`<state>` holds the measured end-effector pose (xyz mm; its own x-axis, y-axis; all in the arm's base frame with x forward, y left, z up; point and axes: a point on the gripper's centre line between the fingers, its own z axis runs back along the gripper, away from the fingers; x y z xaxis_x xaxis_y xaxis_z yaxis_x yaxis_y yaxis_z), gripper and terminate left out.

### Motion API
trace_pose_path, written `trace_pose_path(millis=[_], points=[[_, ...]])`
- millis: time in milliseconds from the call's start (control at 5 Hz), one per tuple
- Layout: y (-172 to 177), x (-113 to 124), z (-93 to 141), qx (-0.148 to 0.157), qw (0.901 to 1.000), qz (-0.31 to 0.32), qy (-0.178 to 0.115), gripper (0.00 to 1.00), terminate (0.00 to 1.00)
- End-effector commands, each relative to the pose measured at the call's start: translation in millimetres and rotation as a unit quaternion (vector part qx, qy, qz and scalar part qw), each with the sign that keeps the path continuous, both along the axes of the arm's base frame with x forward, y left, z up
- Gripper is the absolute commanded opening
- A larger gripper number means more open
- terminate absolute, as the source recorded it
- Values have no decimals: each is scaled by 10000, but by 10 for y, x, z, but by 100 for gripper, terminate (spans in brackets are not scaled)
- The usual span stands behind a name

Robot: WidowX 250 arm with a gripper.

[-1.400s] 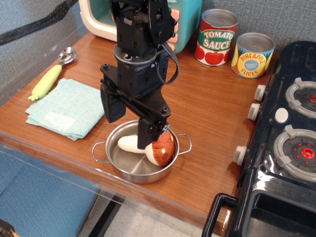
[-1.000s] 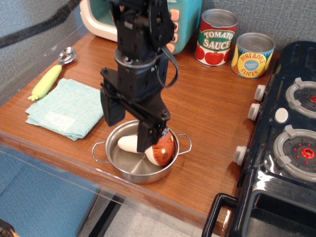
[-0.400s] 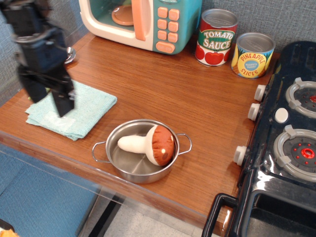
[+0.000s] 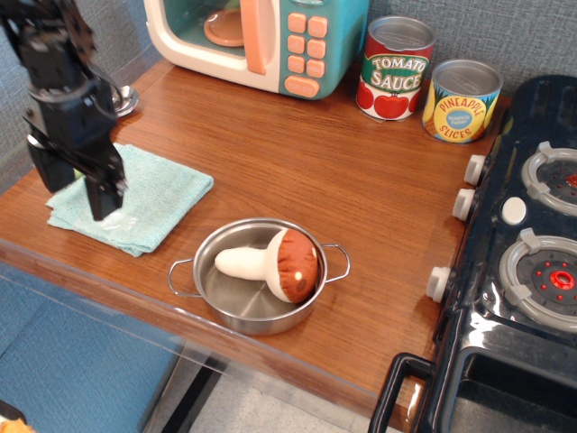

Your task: Move the blue cloth in front of the microwave, next to the spoon.

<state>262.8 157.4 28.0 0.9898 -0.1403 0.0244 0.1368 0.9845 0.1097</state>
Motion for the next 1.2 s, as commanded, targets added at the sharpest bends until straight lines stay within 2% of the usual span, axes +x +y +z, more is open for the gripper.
trace_pose_path(millis=[0,200,400,600,800,1000], points=[[-90,395,-211,11,9998,48,-187,100,0],[-24,751,-175,-147,9973,338,-632,100,0],[-5,1246,-173,-110,9965,137,-817,100,0],[-180,1526,-235,-203,9957,-100,-903,100,0],[-253,1536,-173,-305,9941,-31,-1042,100,0],[-239,1449,10,-273,9930,155,-1141,100,0]])
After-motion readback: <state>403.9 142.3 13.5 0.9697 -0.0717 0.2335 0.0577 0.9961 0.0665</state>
